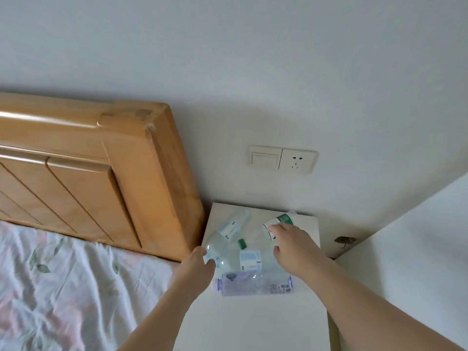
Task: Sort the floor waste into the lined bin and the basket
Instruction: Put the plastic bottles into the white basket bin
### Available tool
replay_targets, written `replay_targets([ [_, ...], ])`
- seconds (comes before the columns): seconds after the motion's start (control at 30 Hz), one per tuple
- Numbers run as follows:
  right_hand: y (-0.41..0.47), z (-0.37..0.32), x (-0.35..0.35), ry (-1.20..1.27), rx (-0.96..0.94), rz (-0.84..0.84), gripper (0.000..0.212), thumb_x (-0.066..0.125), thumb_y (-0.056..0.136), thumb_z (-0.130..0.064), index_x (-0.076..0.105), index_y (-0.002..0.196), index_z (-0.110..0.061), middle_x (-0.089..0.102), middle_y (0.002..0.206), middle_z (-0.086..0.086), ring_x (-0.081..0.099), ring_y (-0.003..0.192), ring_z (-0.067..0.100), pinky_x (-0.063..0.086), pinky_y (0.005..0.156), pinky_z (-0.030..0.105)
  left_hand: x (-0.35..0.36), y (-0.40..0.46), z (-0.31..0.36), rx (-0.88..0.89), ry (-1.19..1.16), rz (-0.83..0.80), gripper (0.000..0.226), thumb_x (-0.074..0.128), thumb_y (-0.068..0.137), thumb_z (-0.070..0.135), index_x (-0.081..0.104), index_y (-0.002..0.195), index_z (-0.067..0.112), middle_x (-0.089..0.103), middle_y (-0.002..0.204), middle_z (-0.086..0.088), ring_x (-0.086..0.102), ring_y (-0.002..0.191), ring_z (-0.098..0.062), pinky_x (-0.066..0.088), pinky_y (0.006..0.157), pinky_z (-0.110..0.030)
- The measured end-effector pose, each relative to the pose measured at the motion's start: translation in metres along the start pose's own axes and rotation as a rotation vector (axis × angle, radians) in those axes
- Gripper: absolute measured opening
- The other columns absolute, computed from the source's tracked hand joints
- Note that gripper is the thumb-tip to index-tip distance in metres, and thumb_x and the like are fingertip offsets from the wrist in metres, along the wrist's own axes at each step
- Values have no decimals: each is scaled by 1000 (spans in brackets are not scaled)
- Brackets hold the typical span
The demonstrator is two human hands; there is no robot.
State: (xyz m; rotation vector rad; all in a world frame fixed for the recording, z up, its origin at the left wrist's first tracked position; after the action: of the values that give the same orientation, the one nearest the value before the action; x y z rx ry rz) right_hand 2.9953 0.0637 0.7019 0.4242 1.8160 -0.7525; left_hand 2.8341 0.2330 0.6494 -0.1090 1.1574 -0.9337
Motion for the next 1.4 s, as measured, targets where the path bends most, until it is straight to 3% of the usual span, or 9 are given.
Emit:
replay_targets([
  [0.13, 65, 6, 55, -105, -109, -53, 42, 45, 93, -15, 42, 135, -16, 47, 132, 2, 44, 123, 23, 33, 106, 35, 37, 51, -8, -51, -32, 2, 36, 43, 94, 24, 40, 129, 15, 51, 117, -3, 47, 92, -20, 36, 73, -30],
  [0.23, 93, 13, 93, -192, -175, -96, 46, 49, 91, -11, 41, 136, -17, 44, 135, 3, 42, 125, 24, 28, 111, 36, 50, 74, -10, -72, -17, 48, 37, 40, 97, 23, 35, 133, 15, 45, 130, -4, 42, 97, -20, 30, 77, -28],
  [0.43, 141, 17, 126, -288, -308, -71, 50, 53, 85, -5, 46, 133, -15, 45, 135, 5, 39, 126, 26, 24, 112, 36, 64, 105, -22, -79, 53, 102, 32, 34, 98, 15, 42, 128, 14, 51, 126, -4, 42, 96, -19, 27, 74, -25],
  [0.67, 170, 3, 143, -419, -405, -117, 37, 52, 87, -11, 54, 124, -10, 53, 122, 9, 46, 116, 29, 28, 109, 40, 73, 120, -36, -104, 101, 41, 39, 35, 101, 29, 40, 138, 17, 45, 134, -3, 49, 115, -23, 27, 77, -24],
  [0.83, 174, -6, 153, -429, -410, -123, 32, 57, 86, -14, 59, 118, -13, 56, 116, 9, 51, 108, 30, 34, 99, 38, 73, 128, -50, -63, 66, 62, 40, 41, 99, 41, 46, 131, 17, 50, 127, -1, 51, 114, -22, 36, 82, -27],
  [0.97, 166, -11, 122, -348, -387, -55, 34, 59, 83, -13, 60, 117, -14, 60, 113, 6, 54, 105, 29, 37, 96, 38, 54, 117, -44, 5, 34, 144, 40, 41, 98, 44, 47, 128, 18, 58, 114, 1, 57, 105, -21, 45, 85, -33],
  [1.17, 120, -31, 12, -246, -297, 70, 36, 49, 93, -26, 49, 127, -18, 55, 125, 0, 49, 118, 23, 34, 102, 34, -9, 66, -7, 68, -22, 233, 27, 43, 98, 42, 46, 104, 16, 60, 83, 0, 57, 73, -23, 48, 65, -36],
  [1.3, 72, -60, -70, -165, -284, 180, 30, 48, 93, -29, 49, 121, -17, 56, 116, 0, 52, 105, 21, 39, 86, 30, -58, 8, 24, 68, -100, 289, 25, 47, 95, 35, 49, 111, 15, 62, 85, -1, 60, 74, -23, 45, 61, -33],
  [1.4, 22, -89, -125, -106, -297, 269, 25, 49, 91, -30, 49, 110, -15, 56, 107, 1, 52, 96, 22, 36, 72, 29, -98, -57, 39, 61, -128, 328, 26, 49, 95, 33, 50, 113, 16, 62, 89, -1, 61, 79, -22, 51, 68, -36],
])
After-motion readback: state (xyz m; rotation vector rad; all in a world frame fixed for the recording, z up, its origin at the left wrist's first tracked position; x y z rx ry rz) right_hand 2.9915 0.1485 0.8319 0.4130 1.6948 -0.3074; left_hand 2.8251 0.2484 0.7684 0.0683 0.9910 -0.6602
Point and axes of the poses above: each hand's wrist, its own y-axis towards the middle knuckle, its own x-axis out of the palm, z = x × y, the point moved 5 cm from there along y, towards the middle knuckle
